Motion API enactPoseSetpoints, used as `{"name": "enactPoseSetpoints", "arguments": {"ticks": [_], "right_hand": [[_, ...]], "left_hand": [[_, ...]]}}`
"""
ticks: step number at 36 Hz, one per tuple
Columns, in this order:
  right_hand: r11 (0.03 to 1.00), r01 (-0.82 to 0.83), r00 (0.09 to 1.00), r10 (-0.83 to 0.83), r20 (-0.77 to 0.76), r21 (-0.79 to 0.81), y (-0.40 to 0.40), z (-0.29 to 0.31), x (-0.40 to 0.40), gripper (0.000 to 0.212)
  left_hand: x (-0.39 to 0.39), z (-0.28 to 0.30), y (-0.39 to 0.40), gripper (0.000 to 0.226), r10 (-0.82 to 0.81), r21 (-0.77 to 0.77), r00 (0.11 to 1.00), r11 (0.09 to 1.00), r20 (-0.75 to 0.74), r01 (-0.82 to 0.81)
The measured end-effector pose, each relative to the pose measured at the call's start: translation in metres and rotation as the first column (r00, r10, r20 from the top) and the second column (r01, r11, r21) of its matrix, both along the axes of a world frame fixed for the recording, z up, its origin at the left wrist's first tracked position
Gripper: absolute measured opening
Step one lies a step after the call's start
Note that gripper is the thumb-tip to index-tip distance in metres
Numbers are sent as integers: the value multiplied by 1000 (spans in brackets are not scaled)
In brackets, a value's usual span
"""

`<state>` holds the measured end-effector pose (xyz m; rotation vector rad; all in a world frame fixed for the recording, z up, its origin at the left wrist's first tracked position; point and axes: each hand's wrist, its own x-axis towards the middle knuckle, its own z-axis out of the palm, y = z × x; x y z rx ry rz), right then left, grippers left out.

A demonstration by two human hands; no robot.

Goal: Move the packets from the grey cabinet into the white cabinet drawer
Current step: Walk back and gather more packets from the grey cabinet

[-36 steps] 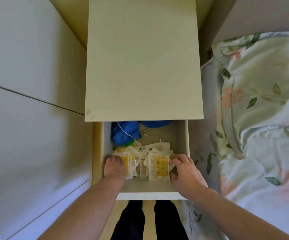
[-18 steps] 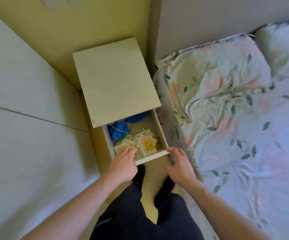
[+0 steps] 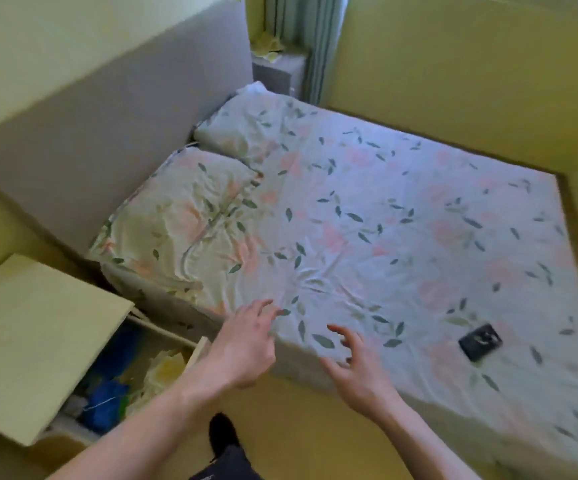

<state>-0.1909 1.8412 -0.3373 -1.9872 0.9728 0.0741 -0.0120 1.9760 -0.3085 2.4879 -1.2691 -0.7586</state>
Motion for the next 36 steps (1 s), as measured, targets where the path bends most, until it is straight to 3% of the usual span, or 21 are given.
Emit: {"name": "enactPoseSetpoints", "arguments": {"ticks": [6,18,29,36], "right_hand": [[963,268,961,-267,78,-2,-64,37,-168,52],[827,560,824,-548,146,-57,-152,93,-434,51],[715,691,717,-660,222,-105,-272,107,-592,51],[628,769,638,-741,209,-120,-359,123,-700,48]], "left_hand": [[-127,35,-119,52,-227,-100,972,967,61,232],[-372,78,-262,47,-547,-150,833,819,84,554],[-504,87,-419,42,-654,-142,745,731,131,667],[-618,79,-549,43,-705,-221,702,672,106,707]]}}
